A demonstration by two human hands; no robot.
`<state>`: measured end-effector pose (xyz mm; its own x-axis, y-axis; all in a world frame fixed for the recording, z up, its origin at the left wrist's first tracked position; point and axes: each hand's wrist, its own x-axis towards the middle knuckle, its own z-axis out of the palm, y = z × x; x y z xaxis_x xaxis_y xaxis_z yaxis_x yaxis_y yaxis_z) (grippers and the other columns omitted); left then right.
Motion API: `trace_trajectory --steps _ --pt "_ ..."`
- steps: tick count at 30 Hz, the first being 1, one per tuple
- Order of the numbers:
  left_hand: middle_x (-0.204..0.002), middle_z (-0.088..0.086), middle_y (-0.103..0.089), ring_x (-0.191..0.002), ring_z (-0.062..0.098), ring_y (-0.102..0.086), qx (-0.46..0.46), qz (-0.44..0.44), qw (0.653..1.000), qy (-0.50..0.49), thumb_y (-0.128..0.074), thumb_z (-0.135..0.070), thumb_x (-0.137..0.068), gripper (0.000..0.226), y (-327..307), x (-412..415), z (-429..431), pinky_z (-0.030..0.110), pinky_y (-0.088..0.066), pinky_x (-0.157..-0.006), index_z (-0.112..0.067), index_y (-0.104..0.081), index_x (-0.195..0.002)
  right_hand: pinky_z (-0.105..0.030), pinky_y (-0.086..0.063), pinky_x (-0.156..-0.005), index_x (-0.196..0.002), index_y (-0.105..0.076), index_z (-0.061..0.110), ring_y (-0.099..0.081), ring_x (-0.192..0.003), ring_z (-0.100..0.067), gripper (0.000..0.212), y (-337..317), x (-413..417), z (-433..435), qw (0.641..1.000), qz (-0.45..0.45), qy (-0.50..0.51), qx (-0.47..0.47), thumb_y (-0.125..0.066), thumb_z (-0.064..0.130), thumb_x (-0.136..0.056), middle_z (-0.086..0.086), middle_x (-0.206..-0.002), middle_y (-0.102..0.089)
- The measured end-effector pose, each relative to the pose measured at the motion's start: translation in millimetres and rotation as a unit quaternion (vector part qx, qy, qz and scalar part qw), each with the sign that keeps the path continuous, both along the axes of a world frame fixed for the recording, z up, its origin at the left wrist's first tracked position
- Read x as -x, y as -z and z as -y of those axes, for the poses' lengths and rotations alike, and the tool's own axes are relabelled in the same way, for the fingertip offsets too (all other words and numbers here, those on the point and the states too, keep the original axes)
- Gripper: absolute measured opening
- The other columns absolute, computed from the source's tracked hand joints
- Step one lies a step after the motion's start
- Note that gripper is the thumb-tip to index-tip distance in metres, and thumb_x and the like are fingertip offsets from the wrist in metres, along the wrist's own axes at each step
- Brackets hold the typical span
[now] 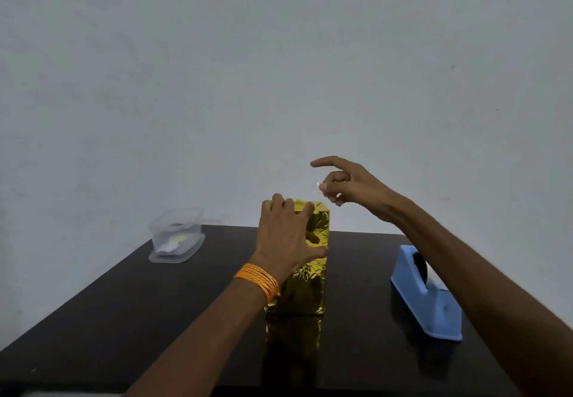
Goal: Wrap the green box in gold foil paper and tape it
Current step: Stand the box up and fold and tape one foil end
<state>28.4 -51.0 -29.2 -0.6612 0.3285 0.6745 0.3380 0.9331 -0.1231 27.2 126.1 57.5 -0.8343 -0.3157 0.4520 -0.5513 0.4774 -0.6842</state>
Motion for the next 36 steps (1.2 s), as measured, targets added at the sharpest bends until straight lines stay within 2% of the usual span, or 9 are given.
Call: trace_trajectory --steps 6,12,15,21,27,32,34,36 --pt "-0.131 0.011 -0.049 -0.119 0.029 -0.037 0.022 0.012 1.000 -0.009 -0.049 -0.080 -0.075 0.089 -5 2 0 0.044 -0.030 -0.099 -0.028 -0.031 -0.145 -0.030 -0.050 -0.071 -0.135 -0.052 0.029 -0.058 -0.075 -0.012 0.048 -14 34 10 0.996 0.026 -0.016 -0.078 -0.064 0.009 -0.093 -0.002 -0.081 -0.067" --pt "-0.134 0.012 -0.047 -0.122 0.030 -0.035 0.034 0.023 0.999 -0.011 -0.053 -0.081 -0.073 0.092 -6 2 -1 0.045 -0.030 -0.101 -0.027 -0.031 -0.144 -0.027 -0.047 -0.067 -0.140 -0.046 0.028 -0.052 -0.069 -0.011 0.055 -19 59 24 0.990 0.048 -0.030 -0.129 -0.062 0.005 -0.093 -0.002 -0.080 -0.066" --pt "-0.136 0.012 -0.046 -0.123 0.030 -0.035 0.034 0.028 0.999 -0.009 -0.055 -0.081 -0.072 0.093 -6 2 0 0.045 -0.030 -0.102 -0.027 -0.031 -0.144 -0.027 -0.046 -0.068 -0.141 -0.044 0.030 -0.050 -0.072 -0.013 0.057 -17 71 29 0.984 0.072 -0.037 -0.162 -0.063 0.007 -0.092 -0.006 -0.086 -0.066" --pt "-0.135 0.012 -0.047 -0.123 0.030 -0.035 0.034 0.026 0.999 -0.010 -0.058 -0.080 -0.070 0.094 -5 2 -1 0.045 -0.030 -0.101 -0.028 -0.031 -0.144 -0.027 -0.045 -0.069 -0.143 -0.042 0.030 -0.050 -0.075 -0.013 0.061 -15 85 32 0.974 0.090 -0.029 -0.205 -0.066 0.016 -0.089 -0.001 -0.083 -0.064" --pt "-0.136 0.012 -0.046 -0.123 0.030 -0.034 0.036 0.028 0.999 -0.012 -0.060 -0.079 -0.070 0.096 -5 2 -2 0.045 -0.030 -0.100 -0.026 -0.030 -0.144 -0.031 -0.044 -0.072 -0.144 -0.042 0.030 -0.051 -0.082 -0.017 0.061 -14 97 35 0.959 0.100 -0.008 -0.266 -0.065 0.012 -0.090 -0.001 -0.084 -0.065" --pt "-0.136 0.011 -0.046 -0.123 0.030 -0.034 0.035 0.034 0.999 -0.009 -0.063 -0.077 -0.070 0.096 -6 2 -2 0.045 -0.030 -0.101 -0.026 -0.031 -0.145 -0.030 -0.043 -0.068 -0.145 -0.039 0.029 -0.049 -0.076 -0.015 0.067 -17 104 42 0.944 0.092 0.001 -0.317 -0.065 0.006 -0.088 -0.007 -0.086 -0.063" --pt "-0.138 0.012 -0.045 -0.125 0.030 -0.034 0.039 0.040 0.998 -0.013 -0.064 -0.077 -0.069 0.098 -7 2 -2 0.045 -0.030 -0.102 -0.026 -0.030 -0.145 -0.032 -0.044 -0.068 -0.147 -0.037 0.032 -0.050 -0.075 -0.015 0.070 -21 107 45 0.932 0.093 0.008 -0.351 -0.068 0.010 -0.088 -0.005 -0.091 -0.062" --pt "-0.140 0.013 -0.044 -0.127 0.032 -0.033 0.046 0.045 0.998 -0.021 -0.065 -0.077 -0.068 0.102 -7 3 -3 0.045 -0.029 -0.103 -0.025 -0.028 -0.147 -0.032 -0.045 -0.066 -0.148 -0.035 0.038 -0.052 -0.078 -0.017 0.074 -26 112 48 0.918 0.092 0.023 -0.385 -0.073 0.019 -0.087 -0.009 -0.109 -0.061"
